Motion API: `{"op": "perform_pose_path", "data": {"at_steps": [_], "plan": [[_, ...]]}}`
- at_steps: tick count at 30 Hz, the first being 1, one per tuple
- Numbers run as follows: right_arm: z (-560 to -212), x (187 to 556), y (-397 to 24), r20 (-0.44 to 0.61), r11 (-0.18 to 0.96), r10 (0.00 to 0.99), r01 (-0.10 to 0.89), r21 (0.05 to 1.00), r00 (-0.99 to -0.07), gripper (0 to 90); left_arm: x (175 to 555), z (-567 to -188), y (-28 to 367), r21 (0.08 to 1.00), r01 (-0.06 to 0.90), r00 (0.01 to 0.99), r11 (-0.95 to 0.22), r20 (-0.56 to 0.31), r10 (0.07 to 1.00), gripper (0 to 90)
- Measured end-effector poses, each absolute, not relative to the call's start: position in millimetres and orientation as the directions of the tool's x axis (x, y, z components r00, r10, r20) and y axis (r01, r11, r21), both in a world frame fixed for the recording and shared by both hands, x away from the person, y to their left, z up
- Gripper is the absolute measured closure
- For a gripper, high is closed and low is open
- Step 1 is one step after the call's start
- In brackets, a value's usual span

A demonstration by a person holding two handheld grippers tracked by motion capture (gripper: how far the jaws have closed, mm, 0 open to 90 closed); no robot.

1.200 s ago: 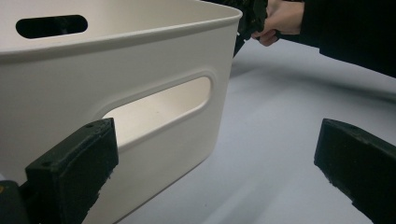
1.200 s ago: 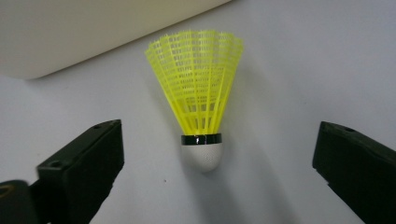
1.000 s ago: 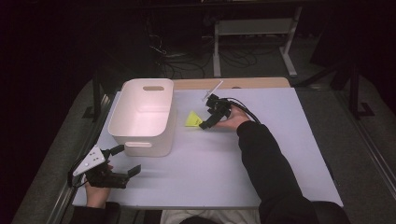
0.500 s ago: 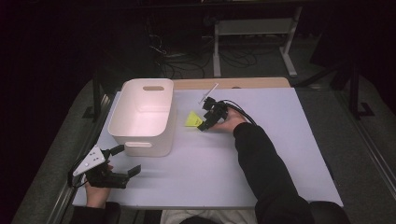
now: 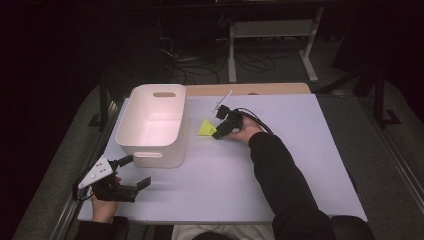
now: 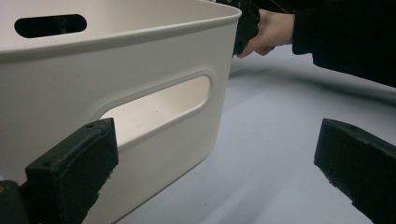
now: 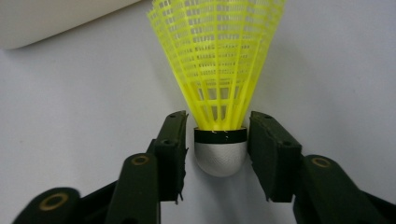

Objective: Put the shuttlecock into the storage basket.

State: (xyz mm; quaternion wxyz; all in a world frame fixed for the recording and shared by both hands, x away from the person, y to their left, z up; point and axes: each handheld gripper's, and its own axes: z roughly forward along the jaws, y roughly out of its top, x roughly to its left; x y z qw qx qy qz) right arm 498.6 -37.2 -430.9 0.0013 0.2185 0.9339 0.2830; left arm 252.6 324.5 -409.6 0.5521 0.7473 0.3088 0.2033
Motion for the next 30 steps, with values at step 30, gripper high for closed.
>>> {"op": "perform_pose_path", "data": {"at_steps": [30], "plan": [[-401,490,-50,0.127,0.704,0.438,0.428,0.567,-0.89,63.0,254,-410,323,0.952,0.239,0.729,-0.193,-0.044,0.683,0.0]]}}
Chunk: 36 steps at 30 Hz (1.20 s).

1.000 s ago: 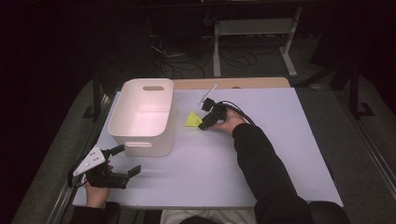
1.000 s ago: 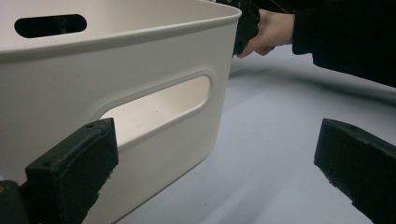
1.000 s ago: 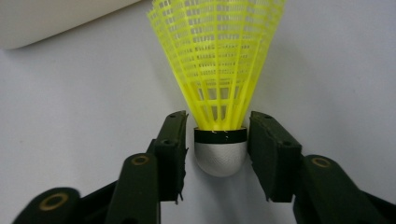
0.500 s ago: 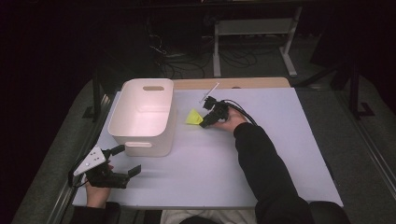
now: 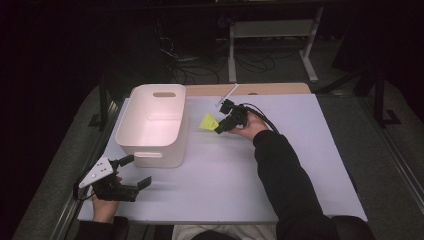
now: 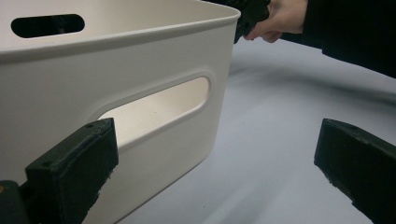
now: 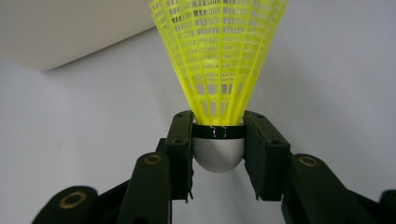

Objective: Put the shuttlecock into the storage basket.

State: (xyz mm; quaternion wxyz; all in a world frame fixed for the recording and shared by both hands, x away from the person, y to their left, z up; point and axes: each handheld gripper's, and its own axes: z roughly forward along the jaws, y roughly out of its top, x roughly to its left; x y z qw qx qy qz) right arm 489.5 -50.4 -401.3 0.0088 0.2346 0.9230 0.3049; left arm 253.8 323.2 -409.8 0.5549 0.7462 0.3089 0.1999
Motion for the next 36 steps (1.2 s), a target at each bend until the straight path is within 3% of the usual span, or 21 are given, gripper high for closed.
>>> {"op": "perform_pose_path", "data": {"at_steps": [36], "plan": [[-351,455,-60,0.081,0.701,0.438,0.397,0.593,-0.895,63.0,253,-409,324,0.952,0.239,0.731,-0.19,-0.047,0.681,0.0]]}}
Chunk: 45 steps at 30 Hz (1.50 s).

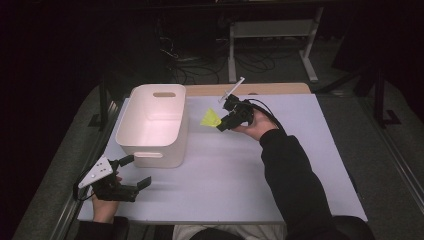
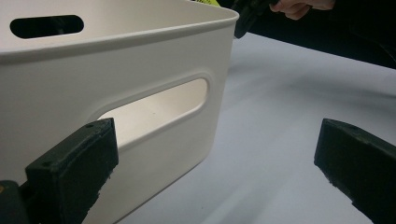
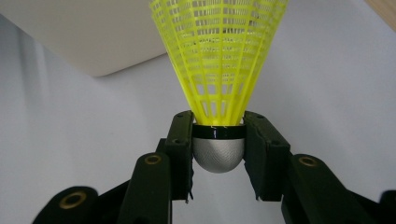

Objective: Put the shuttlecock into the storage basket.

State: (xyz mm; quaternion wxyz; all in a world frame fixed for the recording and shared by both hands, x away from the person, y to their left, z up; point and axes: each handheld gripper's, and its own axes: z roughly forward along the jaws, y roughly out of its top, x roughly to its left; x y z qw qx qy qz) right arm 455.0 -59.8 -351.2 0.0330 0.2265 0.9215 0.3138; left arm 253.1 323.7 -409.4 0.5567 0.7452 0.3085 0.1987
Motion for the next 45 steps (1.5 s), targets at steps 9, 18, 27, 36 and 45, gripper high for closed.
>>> {"op": "perform_pose_path", "data": {"at_steps": [9,18,27,36,45], "plan": [[-335,444,-61,0.055,0.7,0.418,0.361,0.616,-0.907,63.0,253,-410,324,0.952,0.239,0.73,-0.191,-0.046,0.682,0.0],[-317,436,-58,0.04,0.693,0.4,0.331,0.641,-0.916,63.0,253,-410,323,0.952,0.24,0.729,-0.191,-0.047,0.682,0.0],[-300,432,-53,0.021,0.696,0.381,0.301,0.652,-0.924,63.0,253,-410,323,0.952,0.239,0.729,-0.191,-0.046,0.683,0.0],[-283,431,-44,0.014,0.695,0.362,0.28,0.662,-0.932,63.0,253,-410,324,0.952,0.239,0.729,-0.192,-0.046,0.682,0.0],[-268,428,-31,0.0,0.693,0.337,0.248,0.677,-0.941,63.1,253,-410,324,0.952,0.238,0.731,-0.192,-0.046,0.681,0.0]]}}
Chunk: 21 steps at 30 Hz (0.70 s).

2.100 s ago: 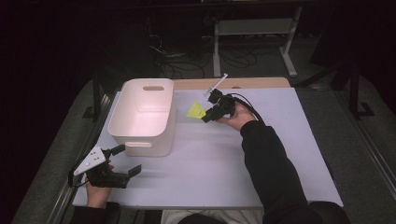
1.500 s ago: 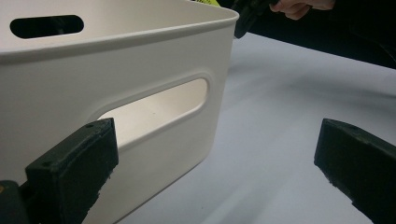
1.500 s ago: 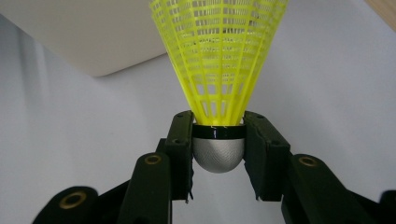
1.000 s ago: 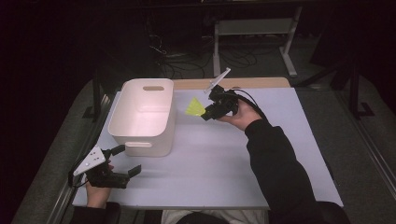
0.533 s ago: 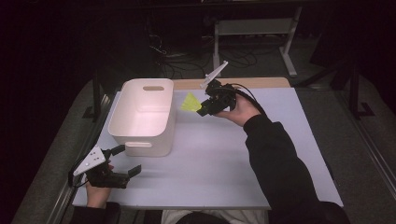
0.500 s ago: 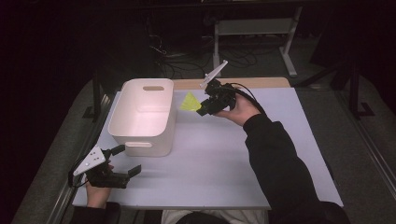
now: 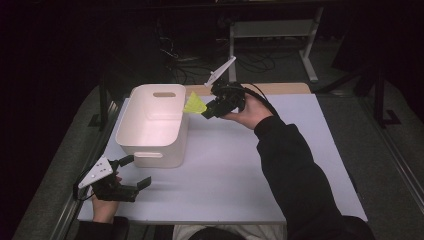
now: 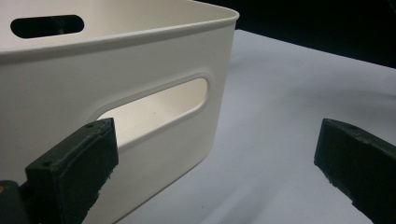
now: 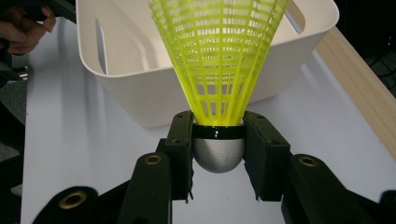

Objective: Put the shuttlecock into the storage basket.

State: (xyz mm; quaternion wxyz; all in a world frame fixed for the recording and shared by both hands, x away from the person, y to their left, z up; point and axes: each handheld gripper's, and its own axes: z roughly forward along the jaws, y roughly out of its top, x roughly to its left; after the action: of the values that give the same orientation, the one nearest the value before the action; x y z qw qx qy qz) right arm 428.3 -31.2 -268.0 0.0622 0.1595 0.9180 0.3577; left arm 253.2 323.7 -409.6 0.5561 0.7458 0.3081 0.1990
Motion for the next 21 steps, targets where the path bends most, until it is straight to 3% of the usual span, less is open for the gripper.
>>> {"op": "perform_pose_path", "data": {"at_steps": [21], "plan": [[-259,428,-8,0.001,0.692,0.298,0.217,0.689,-0.955,63.0,253,-410,323,0.951,0.24,0.73,-0.193,-0.046,0.682,0.0]]}}
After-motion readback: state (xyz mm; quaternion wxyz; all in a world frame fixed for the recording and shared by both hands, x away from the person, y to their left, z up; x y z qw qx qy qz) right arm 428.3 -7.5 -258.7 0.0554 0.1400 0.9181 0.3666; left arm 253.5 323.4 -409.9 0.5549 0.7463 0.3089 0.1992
